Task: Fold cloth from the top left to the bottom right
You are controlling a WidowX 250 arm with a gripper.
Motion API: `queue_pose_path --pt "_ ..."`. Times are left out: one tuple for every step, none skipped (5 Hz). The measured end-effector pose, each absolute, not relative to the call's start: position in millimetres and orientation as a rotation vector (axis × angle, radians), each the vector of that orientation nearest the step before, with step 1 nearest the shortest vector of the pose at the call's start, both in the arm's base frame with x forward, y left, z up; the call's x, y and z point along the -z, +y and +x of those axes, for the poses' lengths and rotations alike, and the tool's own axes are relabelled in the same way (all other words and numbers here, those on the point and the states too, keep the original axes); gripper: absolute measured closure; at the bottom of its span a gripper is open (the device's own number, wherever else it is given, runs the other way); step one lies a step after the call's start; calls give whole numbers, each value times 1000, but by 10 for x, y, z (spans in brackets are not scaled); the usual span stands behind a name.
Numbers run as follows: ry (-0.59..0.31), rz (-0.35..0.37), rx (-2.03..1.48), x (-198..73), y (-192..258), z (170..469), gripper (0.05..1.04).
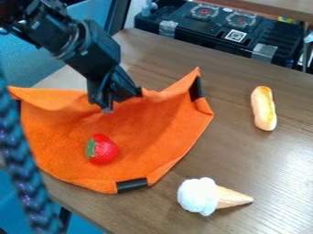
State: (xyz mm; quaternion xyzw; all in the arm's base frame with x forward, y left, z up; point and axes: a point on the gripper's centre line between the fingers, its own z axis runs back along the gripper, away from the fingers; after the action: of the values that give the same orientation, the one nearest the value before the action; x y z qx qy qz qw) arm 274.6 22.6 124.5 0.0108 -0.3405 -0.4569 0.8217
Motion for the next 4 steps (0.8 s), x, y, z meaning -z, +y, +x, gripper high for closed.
queue_pose_path --pt "-728 14 1004 -1212 112 2603 1028" --pt "-727 15 1037 -1175 24 2485 1028" --pt "-734 16 1062 -1177 -57 2394 1028" --pt "-734 8 1078 -1190 -127 2339 1028"
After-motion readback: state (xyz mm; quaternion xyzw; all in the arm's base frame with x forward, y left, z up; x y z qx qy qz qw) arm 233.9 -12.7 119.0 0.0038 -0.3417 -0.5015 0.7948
